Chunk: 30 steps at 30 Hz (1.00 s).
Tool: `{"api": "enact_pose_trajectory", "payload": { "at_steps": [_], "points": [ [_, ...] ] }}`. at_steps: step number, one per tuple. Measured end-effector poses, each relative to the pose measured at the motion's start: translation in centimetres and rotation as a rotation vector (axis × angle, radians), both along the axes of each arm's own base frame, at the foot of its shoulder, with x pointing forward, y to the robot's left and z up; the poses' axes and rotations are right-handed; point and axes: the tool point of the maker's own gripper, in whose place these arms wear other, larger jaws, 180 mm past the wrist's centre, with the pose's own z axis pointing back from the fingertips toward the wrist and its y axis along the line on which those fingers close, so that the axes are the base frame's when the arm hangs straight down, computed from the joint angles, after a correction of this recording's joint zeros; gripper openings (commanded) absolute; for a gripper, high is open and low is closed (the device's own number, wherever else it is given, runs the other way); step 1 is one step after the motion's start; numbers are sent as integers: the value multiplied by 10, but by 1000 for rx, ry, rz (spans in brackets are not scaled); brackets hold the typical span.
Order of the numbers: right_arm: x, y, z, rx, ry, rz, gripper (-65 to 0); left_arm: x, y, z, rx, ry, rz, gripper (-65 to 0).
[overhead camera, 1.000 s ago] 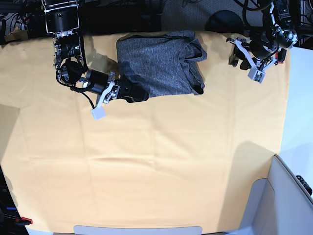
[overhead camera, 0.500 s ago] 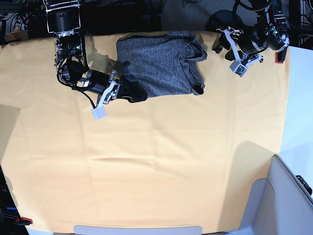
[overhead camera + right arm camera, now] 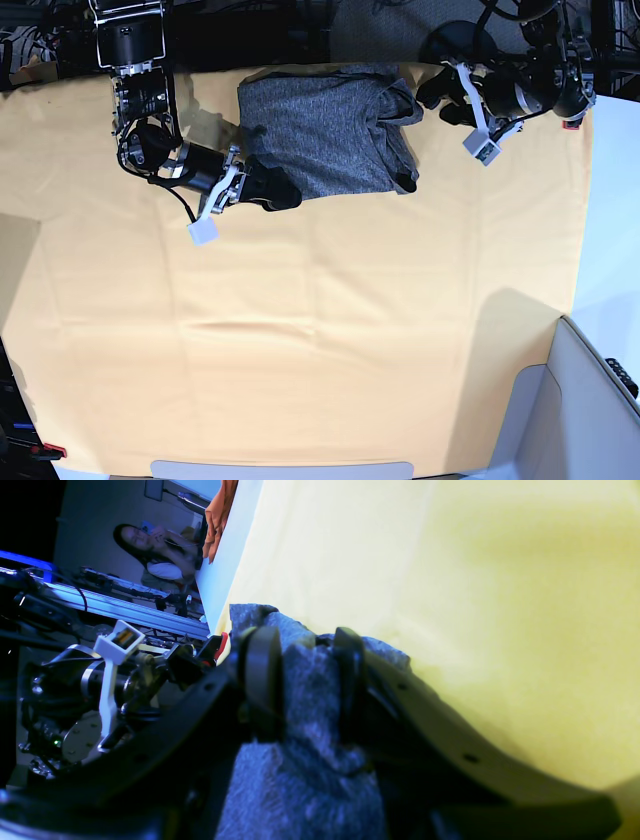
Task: Fold the T-shirt properly
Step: 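Grasp opposite sides of the grey bundle with both grippers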
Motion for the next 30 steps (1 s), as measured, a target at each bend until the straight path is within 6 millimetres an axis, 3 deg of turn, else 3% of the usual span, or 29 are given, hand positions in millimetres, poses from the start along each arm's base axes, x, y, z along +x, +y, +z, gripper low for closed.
{"api": "enact_pose_trajectory", "payload": {
  "at_steps": [9, 16, 20, 26, 30],
  "points": [
    [0, 0, 0, 5, 1, -10, -482, 1, -20, 25, -173, -26, -43, -330],
    [-1, 0, -1, 7, -1, -12, -482, 0, -23, 27, -196, -25, -43, -330],
    [-1, 0, -1, 7, -1, -12, -482, -3, -29, 17, -231, 13, -10, -330],
    [-1, 0, -1, 7, -1, -12, -482, -11, -21, -1, -232, 85, 26, -330],
    [-2, 0, -1, 7, 0, -12, -482, -21, -35, -10, -250, 136, -23, -330]
  ]
}}
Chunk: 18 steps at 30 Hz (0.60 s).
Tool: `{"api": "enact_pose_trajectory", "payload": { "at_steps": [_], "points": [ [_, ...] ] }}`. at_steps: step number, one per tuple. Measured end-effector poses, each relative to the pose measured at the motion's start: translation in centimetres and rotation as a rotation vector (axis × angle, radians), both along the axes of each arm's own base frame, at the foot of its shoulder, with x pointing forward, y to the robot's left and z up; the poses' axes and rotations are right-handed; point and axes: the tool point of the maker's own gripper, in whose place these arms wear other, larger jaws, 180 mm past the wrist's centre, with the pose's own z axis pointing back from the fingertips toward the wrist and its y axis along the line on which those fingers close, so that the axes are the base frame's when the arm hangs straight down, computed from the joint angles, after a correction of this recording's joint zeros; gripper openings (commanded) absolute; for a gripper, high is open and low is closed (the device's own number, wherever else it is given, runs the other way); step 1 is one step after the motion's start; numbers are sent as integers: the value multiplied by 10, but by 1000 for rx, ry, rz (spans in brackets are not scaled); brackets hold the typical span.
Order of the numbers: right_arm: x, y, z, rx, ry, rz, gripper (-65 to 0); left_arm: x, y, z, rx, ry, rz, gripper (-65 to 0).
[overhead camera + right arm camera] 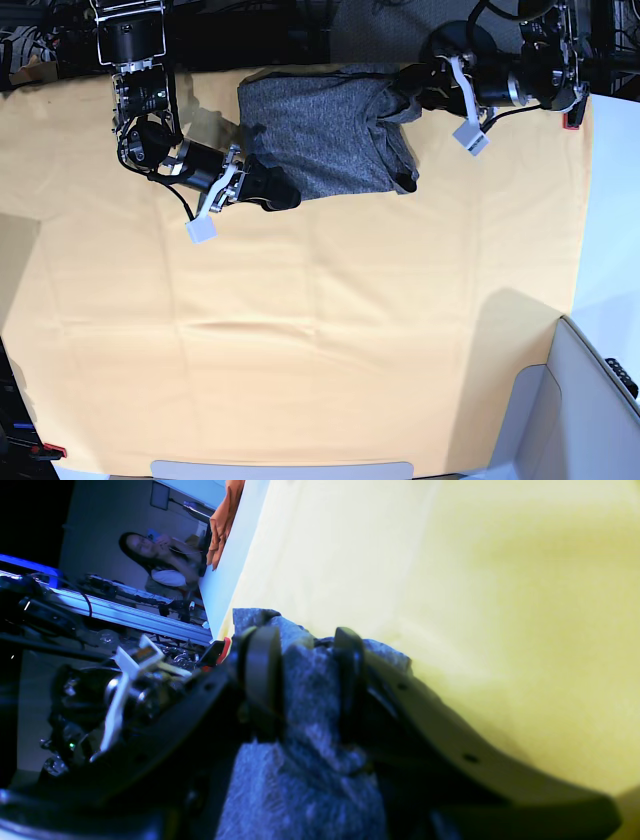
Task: Fold the T-shirt properly
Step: 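Grasp opposite sides of the grey bundle with both grippers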
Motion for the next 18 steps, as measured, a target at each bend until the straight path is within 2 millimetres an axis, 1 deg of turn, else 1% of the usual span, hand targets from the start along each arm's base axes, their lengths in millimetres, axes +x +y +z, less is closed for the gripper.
{"api": "enact_pose_trajectory", "payload": {
  "at_steps": [2, 6, 11, 18],
  "points": [
    [0, 0, 0, 1, -1, 0, -482, -1, -8, -3, -16, 14, -23, -330],
    [-1, 0, 0, 0, -1, 1, -482, 4, -21, -3, -39, 12, -62, -330],
    [0, 0, 0, 0, -2, 1, -482, 8, -28, -2, -48, 4, -81, -331],
    [-1, 0, 0, 3, -1, -2, -485, 9, -27, -2, -41, 1, -84, -333]
  ]
}}
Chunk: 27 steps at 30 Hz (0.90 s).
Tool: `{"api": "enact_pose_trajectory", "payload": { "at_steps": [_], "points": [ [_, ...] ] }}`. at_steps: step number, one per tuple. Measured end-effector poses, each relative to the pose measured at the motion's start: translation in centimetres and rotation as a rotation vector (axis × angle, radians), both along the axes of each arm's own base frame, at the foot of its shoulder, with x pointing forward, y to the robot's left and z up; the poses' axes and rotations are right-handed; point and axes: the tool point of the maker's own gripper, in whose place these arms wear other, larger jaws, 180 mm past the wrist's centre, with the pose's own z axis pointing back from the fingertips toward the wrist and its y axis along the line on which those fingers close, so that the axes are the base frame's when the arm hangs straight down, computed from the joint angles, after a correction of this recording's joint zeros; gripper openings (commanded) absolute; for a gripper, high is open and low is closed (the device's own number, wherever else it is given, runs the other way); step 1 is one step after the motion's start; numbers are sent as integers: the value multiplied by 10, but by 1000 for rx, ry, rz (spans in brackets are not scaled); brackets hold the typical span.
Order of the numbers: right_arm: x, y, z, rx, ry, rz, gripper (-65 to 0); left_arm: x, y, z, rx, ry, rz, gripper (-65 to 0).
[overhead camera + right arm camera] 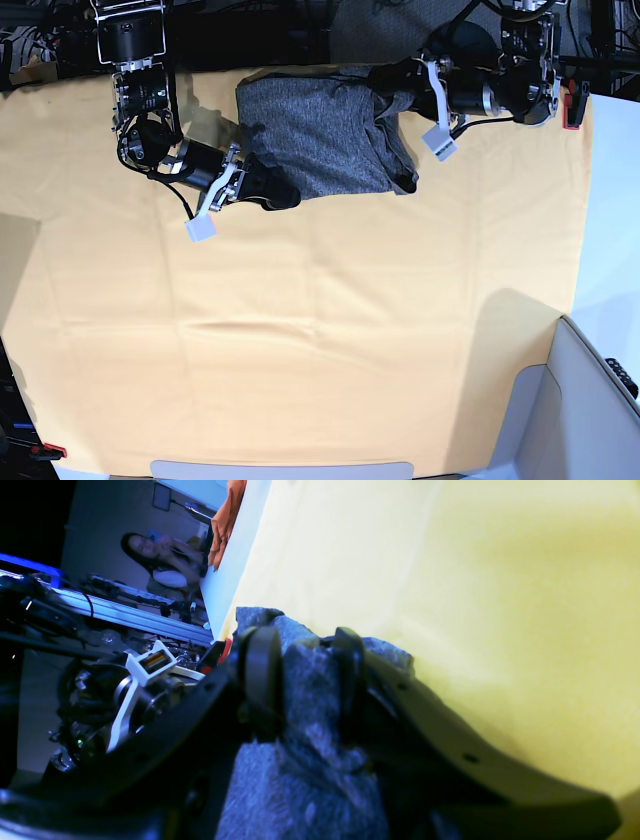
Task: Fold the T-shirt properly
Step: 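Grasp opposite sides of the grey bundle with both grippers, then pull the bundle's sides apart with both grippers, stretching the shirt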
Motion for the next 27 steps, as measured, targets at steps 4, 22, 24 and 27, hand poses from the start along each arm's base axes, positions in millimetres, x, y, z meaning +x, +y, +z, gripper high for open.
{"api": "enact_pose_trajectory", "payload": {
  "at_steps": [4, 22, 24, 27],
  "points": [
    [0, 0, 0, 1, 0, -1, -486, 0, 0, 0, 0, 0, 0, -366],
    [-1, 0, 1, 4, -2, -4, -646, 19, -7, 8, -22, -45, 7, -646],
    [-1, 0, 1, 4, -2, -4, -646, 29, -4, 10, 1, -67, 1, -646],
    [-3, -2, 3, 5, -6, -14, -647, 53, 2, 15, 41, -71, 56, -646]
  ]
}}
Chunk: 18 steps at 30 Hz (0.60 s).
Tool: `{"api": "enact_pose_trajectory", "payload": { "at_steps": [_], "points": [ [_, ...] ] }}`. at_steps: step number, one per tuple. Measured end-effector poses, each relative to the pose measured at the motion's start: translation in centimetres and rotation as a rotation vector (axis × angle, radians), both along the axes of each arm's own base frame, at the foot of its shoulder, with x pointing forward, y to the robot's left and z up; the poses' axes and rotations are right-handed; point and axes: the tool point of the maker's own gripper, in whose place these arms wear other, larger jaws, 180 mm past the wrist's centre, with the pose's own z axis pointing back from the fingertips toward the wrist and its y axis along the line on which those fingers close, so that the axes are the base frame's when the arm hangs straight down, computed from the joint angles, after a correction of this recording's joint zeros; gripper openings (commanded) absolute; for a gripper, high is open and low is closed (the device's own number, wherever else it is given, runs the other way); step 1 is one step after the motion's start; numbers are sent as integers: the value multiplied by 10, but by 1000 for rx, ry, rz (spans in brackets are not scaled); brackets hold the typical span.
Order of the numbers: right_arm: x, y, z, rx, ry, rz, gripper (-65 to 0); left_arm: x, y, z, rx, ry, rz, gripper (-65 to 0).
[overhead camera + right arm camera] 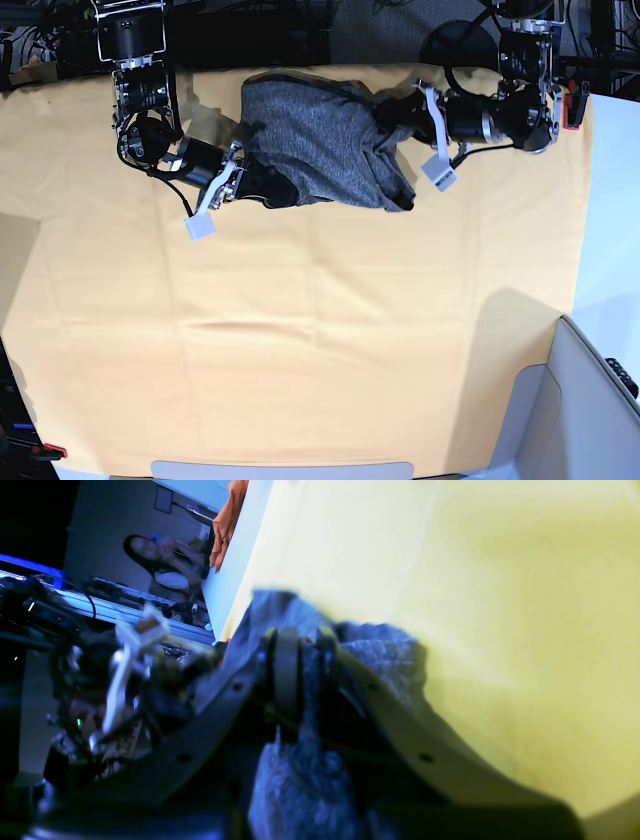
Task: Fold the T-shirt properly
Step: 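Pull the bundle's sides apart with both grippers, stretching the shirt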
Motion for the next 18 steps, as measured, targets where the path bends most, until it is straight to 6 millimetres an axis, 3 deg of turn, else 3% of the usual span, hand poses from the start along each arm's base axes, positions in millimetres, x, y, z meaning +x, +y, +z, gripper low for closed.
{"api": "enact_pose_trajectory", "payload": {
  "at_steps": [10, 14, 18],
  "points": [
    [-11, -37, 2, -34, 70, -144, -647, 44, 10, 10, 95, -86, 13, -646],
    [-21, -41, 1, -66, 90, -163, -647, 53, 8, -12, 93, -7, 46, -646],
    [-28, -40, 2, -76, 98, -162, -647, 61, 1, -18, 94, 11, 12, -646]
  ]
}}
